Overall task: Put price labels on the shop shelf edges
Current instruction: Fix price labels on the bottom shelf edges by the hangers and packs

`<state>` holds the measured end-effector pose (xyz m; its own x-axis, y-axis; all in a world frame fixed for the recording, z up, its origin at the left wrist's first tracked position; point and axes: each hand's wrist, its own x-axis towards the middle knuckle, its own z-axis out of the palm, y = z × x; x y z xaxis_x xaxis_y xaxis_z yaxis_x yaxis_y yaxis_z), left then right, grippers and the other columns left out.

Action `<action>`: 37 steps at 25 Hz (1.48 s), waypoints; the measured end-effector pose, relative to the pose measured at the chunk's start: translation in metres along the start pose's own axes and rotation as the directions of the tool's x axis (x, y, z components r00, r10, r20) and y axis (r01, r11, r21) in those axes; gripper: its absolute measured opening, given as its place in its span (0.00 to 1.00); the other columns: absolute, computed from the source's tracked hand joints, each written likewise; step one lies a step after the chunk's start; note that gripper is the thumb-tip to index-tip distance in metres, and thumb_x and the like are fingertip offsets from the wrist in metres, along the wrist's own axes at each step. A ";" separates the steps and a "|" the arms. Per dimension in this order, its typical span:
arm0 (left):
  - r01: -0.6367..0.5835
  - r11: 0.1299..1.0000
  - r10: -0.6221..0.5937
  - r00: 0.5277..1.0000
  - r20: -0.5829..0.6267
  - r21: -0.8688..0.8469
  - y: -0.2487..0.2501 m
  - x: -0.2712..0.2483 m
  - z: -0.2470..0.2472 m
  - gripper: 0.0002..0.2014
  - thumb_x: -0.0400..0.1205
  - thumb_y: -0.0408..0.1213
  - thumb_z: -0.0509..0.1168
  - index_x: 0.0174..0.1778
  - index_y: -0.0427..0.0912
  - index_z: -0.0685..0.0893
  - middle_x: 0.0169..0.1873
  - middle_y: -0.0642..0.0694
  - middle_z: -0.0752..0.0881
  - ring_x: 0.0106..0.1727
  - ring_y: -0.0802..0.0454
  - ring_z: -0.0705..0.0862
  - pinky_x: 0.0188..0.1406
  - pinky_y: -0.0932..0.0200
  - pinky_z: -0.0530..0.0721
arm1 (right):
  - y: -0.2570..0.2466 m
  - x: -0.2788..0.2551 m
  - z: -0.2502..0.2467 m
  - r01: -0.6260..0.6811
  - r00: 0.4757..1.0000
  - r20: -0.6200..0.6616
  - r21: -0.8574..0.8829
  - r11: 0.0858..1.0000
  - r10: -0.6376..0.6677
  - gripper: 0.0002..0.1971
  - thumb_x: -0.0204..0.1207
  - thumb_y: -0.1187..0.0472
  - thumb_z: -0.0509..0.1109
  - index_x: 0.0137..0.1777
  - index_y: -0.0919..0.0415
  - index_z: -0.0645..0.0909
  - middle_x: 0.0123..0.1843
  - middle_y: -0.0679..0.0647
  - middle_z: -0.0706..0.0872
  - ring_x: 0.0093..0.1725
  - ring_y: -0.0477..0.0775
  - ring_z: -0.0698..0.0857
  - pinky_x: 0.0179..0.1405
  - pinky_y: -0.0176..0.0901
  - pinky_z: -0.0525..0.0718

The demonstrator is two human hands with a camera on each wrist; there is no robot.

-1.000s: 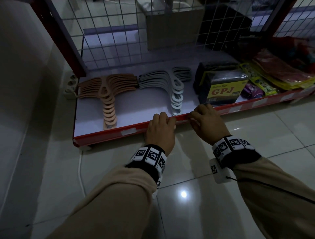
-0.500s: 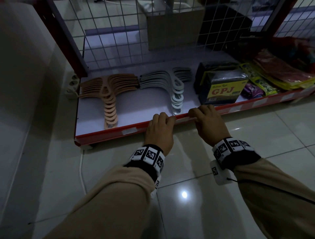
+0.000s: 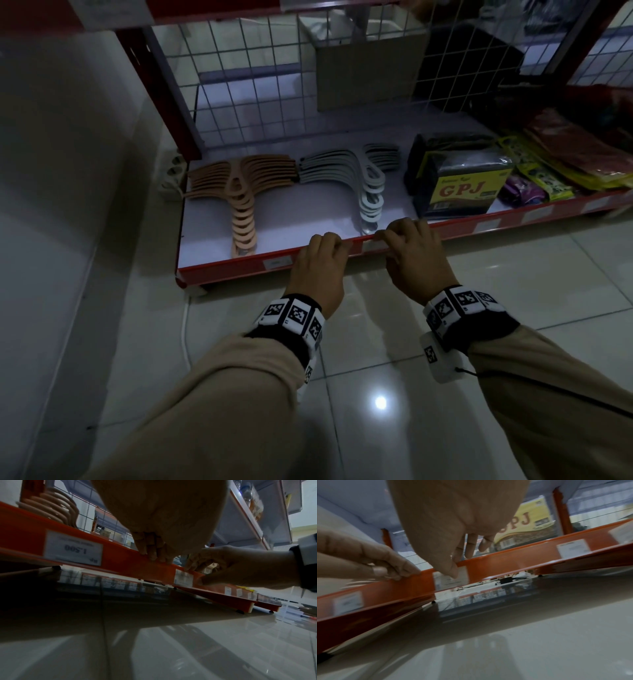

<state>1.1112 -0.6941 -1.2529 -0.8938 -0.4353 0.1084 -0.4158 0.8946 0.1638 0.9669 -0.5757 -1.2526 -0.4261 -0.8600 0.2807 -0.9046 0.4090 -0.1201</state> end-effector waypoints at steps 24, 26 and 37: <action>0.260 0.945 -0.265 0.964 0.002 0.199 -0.080 -0.073 -0.014 0.29 0.76 0.36 0.63 0.75 0.48 0.66 0.67 0.43 0.69 0.64 0.42 0.67 0.61 0.48 0.69 | -0.110 0.020 0.026 0.274 0.954 0.095 0.111 0.955 -0.285 0.24 0.67 0.67 0.68 0.66 0.61 0.78 0.60 0.57 0.84 0.54 0.61 0.78 0.50 0.54 0.78; 0.258 0.945 -0.262 0.965 -0.009 0.199 -0.081 -0.072 -0.013 0.28 0.75 0.36 0.63 0.73 0.49 0.68 0.65 0.43 0.70 0.62 0.43 0.68 0.60 0.49 0.69 | -0.114 0.021 0.026 0.284 0.951 0.094 0.104 0.953 -0.294 0.23 0.67 0.66 0.68 0.65 0.59 0.78 0.59 0.56 0.84 0.54 0.60 0.78 0.48 0.54 0.78; 0.280 0.955 -0.279 0.960 -0.028 0.101 -0.087 -0.074 -0.014 0.27 0.77 0.36 0.63 0.73 0.50 0.69 0.65 0.45 0.73 0.64 0.45 0.70 0.64 0.50 0.68 | -0.131 0.030 0.027 0.258 0.952 0.162 0.030 0.966 -0.260 0.17 0.72 0.61 0.63 0.60 0.59 0.79 0.58 0.57 0.80 0.54 0.60 0.74 0.47 0.50 0.75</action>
<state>1.2157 -0.7410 -1.2617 -0.7374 -0.6700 0.0856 -0.6644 0.7423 0.0873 1.0722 -0.6634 -1.2543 -0.1728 -0.9743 0.1443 -0.9838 0.1637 -0.0726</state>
